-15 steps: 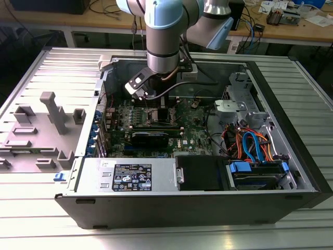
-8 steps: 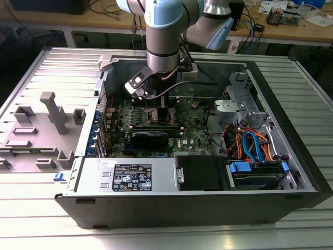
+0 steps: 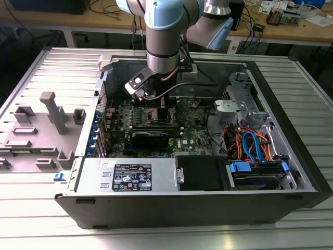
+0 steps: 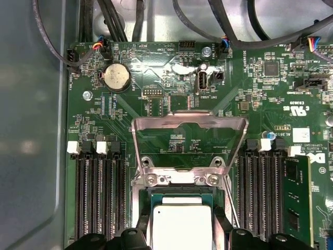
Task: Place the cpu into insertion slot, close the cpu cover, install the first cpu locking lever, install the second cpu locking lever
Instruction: 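Place the cpu into insertion slot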
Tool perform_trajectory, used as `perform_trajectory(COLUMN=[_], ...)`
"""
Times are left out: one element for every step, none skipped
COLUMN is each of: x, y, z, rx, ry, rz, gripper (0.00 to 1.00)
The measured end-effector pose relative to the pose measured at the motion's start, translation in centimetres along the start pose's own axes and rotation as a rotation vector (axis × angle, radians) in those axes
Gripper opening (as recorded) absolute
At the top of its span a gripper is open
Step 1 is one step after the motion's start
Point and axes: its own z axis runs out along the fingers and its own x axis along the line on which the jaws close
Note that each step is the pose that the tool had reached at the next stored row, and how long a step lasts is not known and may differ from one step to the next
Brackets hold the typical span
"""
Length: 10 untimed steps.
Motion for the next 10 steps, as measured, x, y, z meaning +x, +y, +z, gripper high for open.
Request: perform_trajectory(x=[-0.01,-0.01,0.0,-0.01,-0.01,-0.01,-0.01,0.0,0.0,0.0], y=[0.0,-0.01,-0.01,-0.01,-0.01,0.0,0.0,0.01,0.01,0.01], z=[0.03,0.06,0.11,0.12,0.12,0.12,0.12,0.14,0.14,0.15], rx=[0.0001,0.0002,-0.0001,-0.0001,-0.0001,-0.0001,-0.0001,-0.0003,-0.0004,-0.0005], ry=[0.0056,0.0091,0.0112,0.0115,0.0115,0.0111,0.0099,0.0081,0.0047,0.0024], rz=[0.0,0.0,0.001,0.001,0.001,0.001,0.0,0.0,0.0,0.0], gripper=[0.55,0.55,0.55,0.55,0.55,0.55,0.55,0.55,0.55,0.55])
